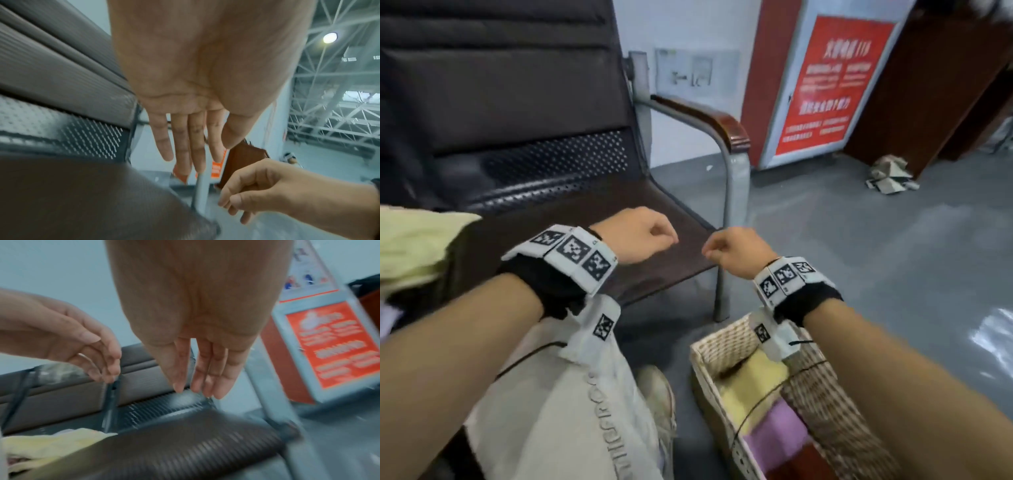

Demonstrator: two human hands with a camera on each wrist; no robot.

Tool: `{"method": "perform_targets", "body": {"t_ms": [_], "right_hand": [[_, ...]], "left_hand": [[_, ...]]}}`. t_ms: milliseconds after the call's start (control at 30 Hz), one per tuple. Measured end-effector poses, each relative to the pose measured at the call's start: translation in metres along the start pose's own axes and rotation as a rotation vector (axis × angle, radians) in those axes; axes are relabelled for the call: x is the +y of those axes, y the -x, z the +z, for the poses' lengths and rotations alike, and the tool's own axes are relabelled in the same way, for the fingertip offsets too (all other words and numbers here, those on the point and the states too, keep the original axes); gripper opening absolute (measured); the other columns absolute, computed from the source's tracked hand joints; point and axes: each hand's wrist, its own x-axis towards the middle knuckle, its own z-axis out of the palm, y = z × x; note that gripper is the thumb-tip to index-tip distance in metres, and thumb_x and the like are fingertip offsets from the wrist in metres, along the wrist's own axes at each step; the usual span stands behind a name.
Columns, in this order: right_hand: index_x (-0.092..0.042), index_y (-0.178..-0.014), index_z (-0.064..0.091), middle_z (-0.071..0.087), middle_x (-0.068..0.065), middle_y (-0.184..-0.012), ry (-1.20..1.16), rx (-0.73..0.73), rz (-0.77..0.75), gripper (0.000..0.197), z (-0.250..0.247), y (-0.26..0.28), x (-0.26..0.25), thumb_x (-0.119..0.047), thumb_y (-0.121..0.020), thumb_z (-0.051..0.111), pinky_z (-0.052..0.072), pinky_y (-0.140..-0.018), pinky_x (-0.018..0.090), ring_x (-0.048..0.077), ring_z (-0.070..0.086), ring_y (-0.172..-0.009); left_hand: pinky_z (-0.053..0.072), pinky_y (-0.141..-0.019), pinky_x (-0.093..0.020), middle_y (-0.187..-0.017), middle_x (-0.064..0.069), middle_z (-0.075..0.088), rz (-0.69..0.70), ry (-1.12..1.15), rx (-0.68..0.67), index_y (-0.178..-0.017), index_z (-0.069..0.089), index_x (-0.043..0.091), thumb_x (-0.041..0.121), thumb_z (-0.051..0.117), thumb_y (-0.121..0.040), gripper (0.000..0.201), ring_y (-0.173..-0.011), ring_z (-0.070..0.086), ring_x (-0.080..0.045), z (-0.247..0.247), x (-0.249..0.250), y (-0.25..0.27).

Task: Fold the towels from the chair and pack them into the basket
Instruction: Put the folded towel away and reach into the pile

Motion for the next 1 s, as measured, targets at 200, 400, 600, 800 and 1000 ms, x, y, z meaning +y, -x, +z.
{"method": "perform_targets", "body": {"t_ms": [200, 400, 600, 800, 1000], "right_hand": [[-0.022, -0.1, 0.073, 0.07, 0.001, -0.105, 0.142, -0.005, -0.325, 0.018, -0.027, -0.056, -0.155, -0.02, -0.09, 0.057, 0.043, -0.087, 0.023, 0.019, 0.062, -0.102], [-0.021, -0.099, 0.073, 0.072, -0.002, -0.099, 0.166, -0.126, -0.575, 0.017, 0.015, -0.1, -0.292, -0.021, -0.09, 0.059, 0.043, -0.081, 0.022, 0.016, 0.063, -0.094], [-0.019, -0.106, 0.07, 0.069, 0.0, -0.108, 0.224, -0.321, -0.654, 0.021, 0.095, -0.143, -0.374, -0.027, -0.089, 0.062, 0.049, -0.083, 0.029, 0.018, 0.063, -0.097], [-0.019, -0.126, 0.055, 0.065, 0.005, -0.112, 0.191, -0.494, -0.659, 0.045, 0.188, -0.167, -0.399, -0.023, -0.083, 0.069, 0.043, -0.083, 0.025, 0.021, 0.06, -0.104], [-0.017, -0.121, 0.06, 0.062, 0.005, -0.107, 0.133, -0.507, -0.697, 0.044, 0.237, -0.179, -0.411, -0.022, -0.08, 0.073, 0.044, -0.084, 0.03, 0.023, 0.056, -0.102]], "left_hand": [[0.047, -0.085, -0.027, -0.084, 0.012, 0.069, -0.167, 0.139, 0.319, -0.093, 0.068, 0.03, 0.026, 0.061, -0.087, 0.01, -0.089, 0.064, -0.008, -0.093, -0.069, 0.083], [0.048, -0.083, -0.026, -0.092, 0.003, 0.07, -0.331, 0.234, 0.432, -0.098, 0.068, 0.02, 0.017, 0.062, -0.088, 0.012, -0.09, 0.064, -0.012, -0.127, -0.165, 0.164], [0.044, -0.09, -0.028, -0.102, -0.001, 0.068, -0.61, 0.145, 0.44, -0.101, 0.066, 0.018, 0.019, 0.06, -0.089, 0.013, -0.096, 0.06, -0.016, -0.138, -0.268, 0.227], [0.046, -0.077, -0.025, -0.089, 0.003, 0.065, -0.743, 0.126, 0.367, -0.093, 0.064, 0.021, 0.021, 0.063, -0.087, 0.007, -0.08, 0.06, -0.015, -0.112, -0.329, 0.263], [0.045, -0.058, -0.022, -0.077, 0.001, 0.06, -0.614, 0.313, 0.582, -0.09, 0.061, 0.016, 0.01, 0.06, -0.088, 0.006, -0.059, 0.062, -0.017, -0.119, -0.337, 0.256]]}}
